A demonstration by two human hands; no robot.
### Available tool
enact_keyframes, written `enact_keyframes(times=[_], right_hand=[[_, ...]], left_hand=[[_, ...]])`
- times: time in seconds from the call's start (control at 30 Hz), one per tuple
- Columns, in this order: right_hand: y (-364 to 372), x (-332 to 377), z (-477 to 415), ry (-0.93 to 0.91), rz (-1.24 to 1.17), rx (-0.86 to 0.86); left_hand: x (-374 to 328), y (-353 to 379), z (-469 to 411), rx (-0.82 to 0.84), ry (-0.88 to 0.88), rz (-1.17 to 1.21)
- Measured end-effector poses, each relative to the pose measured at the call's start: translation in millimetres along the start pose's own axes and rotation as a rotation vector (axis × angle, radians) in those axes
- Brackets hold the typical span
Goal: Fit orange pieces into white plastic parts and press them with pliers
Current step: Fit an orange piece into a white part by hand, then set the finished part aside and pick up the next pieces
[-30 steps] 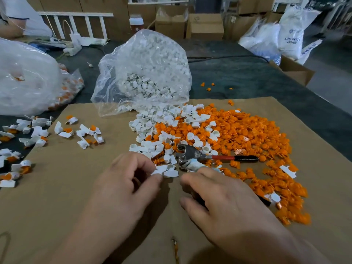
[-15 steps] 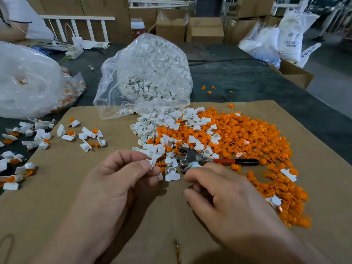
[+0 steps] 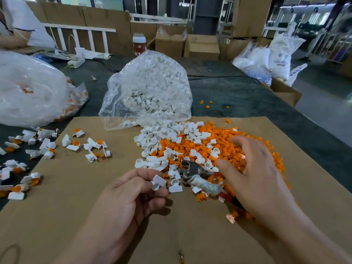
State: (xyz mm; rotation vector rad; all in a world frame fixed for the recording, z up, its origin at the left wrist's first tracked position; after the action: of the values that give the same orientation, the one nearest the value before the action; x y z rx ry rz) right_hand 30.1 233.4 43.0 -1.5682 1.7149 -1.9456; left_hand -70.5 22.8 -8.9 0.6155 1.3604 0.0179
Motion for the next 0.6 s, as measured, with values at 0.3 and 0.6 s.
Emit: enact_keyframes(times=[0.3,0.6], right_hand=[[21,1,-84,0.071,0.526,0.159],[36,-23,-81,-0.021,0.571,0.132]], left_hand=[[-1,2,2,0.007,-0.018,0.014],[1,4,2,0.004,-0.018,-0.023]])
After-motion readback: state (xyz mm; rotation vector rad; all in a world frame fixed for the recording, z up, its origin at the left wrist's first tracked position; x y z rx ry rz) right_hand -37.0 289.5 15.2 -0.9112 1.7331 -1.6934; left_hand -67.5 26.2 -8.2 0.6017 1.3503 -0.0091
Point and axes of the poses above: each hand's wrist, its own z-axis away from the middle knuckle, its own y-axis out of the palm, x = y × z, the point moved 3 cm from there along -z, towards the middle knuckle, and after that the axes turned 14 degrees about y, right-handed, at the moved point
